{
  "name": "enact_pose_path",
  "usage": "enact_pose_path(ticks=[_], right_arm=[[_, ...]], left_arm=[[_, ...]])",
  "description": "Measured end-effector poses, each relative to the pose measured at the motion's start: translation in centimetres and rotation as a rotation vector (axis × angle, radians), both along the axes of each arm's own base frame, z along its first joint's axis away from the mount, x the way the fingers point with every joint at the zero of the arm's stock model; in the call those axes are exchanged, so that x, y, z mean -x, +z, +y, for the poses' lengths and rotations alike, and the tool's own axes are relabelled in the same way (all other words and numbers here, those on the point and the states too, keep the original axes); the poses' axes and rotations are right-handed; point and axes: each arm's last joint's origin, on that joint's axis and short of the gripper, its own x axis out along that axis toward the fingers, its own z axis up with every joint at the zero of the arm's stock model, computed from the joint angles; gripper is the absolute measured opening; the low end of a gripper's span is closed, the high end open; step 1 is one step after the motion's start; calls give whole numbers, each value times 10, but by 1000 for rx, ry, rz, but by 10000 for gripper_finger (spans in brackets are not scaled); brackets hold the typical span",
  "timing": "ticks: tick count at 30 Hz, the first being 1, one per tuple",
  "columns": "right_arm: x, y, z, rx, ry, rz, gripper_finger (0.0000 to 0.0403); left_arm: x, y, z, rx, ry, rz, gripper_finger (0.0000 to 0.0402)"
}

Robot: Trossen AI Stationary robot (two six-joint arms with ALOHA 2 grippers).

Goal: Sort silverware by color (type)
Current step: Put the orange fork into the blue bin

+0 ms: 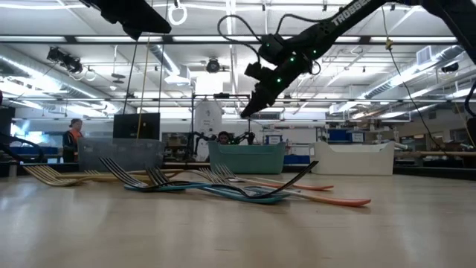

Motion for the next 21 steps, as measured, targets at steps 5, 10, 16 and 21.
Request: enact_pose_path(ticks=[5,10,16,21], right_arm=[[-10,-23,-6,-35,-28,3,13],[-14,-39,-11,-35,-64,27,13],[-15,-50,-16,-64,-105,38,13],[-14,-60,-20,-82,-128,57,13]], left_arm=[[0,0,0,1,0,1,50],[0,0,0,1,0,3,50],[0,-1,0,0,0,7,50],[0,-1,-1,5,-4,7,50]])
